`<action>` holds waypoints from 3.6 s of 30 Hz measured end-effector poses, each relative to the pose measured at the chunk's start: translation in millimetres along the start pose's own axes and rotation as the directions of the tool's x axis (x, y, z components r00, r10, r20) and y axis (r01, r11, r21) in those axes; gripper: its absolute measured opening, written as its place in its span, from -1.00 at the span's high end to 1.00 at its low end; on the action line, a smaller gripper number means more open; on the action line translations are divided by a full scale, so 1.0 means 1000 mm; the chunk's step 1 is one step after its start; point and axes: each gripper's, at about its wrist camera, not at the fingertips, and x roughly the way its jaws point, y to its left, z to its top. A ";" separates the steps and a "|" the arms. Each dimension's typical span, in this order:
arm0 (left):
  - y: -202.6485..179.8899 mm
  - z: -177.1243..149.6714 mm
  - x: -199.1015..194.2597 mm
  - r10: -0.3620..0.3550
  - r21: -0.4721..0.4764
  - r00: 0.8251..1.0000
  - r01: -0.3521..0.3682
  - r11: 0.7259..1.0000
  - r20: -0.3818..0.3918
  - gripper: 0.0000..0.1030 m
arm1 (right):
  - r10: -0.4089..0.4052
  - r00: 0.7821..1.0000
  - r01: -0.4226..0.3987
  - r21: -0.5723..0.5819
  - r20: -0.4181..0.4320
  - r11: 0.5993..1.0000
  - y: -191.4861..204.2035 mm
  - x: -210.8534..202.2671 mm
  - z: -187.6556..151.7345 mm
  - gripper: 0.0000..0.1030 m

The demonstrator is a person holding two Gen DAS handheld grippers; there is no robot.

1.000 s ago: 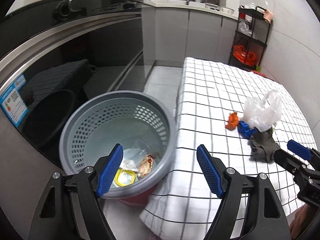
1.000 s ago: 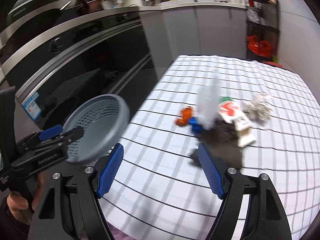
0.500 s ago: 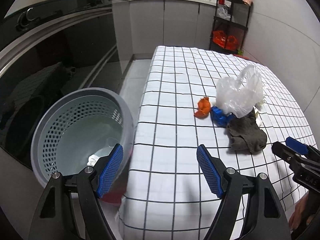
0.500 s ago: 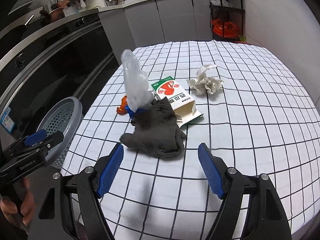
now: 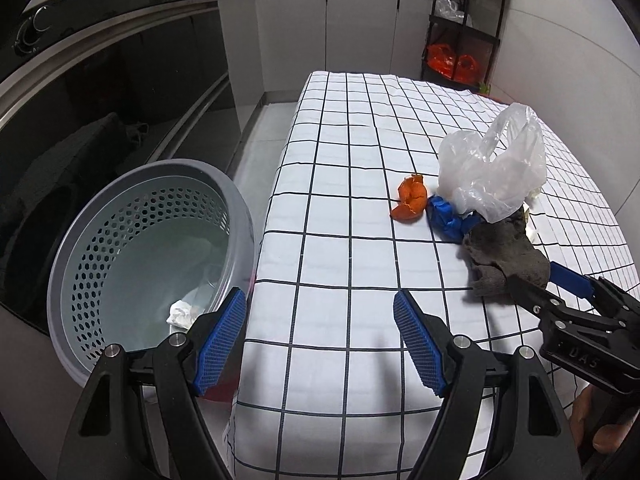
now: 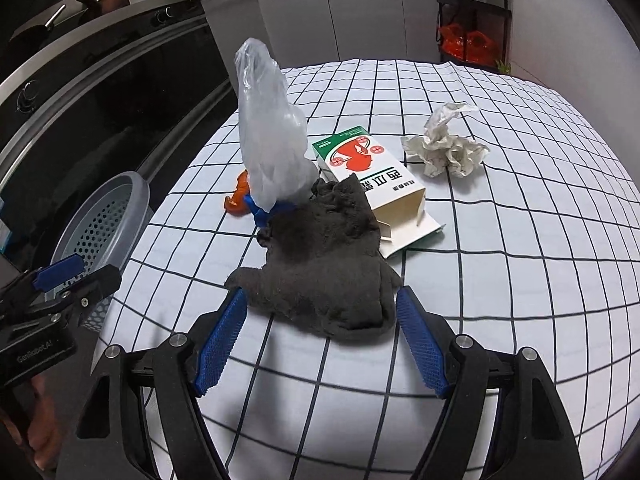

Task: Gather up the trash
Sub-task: 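Grasp the dark grey cloth with the right gripper, then grasp the clear plastic bag with the left gripper while the right holds the cloth, then carry the plastic bag and grey cloth over the grey basket with both grippers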

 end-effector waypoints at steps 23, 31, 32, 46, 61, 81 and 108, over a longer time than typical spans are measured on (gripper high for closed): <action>-0.012 0.000 -0.002 -0.005 0.018 1.000 0.006 1.000 -0.005 -0.45 | 0.040 0.999 -0.040 0.000 0.016 0.999 -0.003 -0.008 -0.007 0.29; -0.021 -0.001 -0.012 -0.024 0.026 1.000 0.023 0.999 0.017 -0.45 | 0.043 0.996 -0.046 0.040 0.083 0.998 -0.024 -0.045 -0.018 0.36; -0.022 -0.001 -0.013 -0.028 0.027 0.999 0.028 0.999 0.020 -0.45 | 0.042 0.995 -0.046 0.047 0.090 0.998 -0.028 -0.049 -0.019 0.36; -0.078 0.023 -0.013 -0.119 0.091 0.984 0.108 0.990 0.130 -0.53 | -0.012 0.987 -0.011 0.144 0.158 0.990 -0.073 -0.080 -0.019 0.36; -0.124 0.060 0.037 -0.131 0.110 0.982 0.117 0.987 0.134 0.10 | -0.024 0.991 -0.005 0.212 0.131 0.977 -0.103 -0.068 -0.024 0.36; -0.068 0.063 -0.018 -0.086 0.059 0.977 0.075 0.995 0.197 0.88 | 0.016 0.986 -0.042 0.151 0.165 0.988 -0.071 -0.087 -0.016 0.36; 0.106 0.021 -0.045 0.113 -0.152 0.982 -0.089 0.984 0.153 0.88 | 0.309 0.945 -0.288 -0.178 0.108 0.941 0.127 -0.058 0.037 0.37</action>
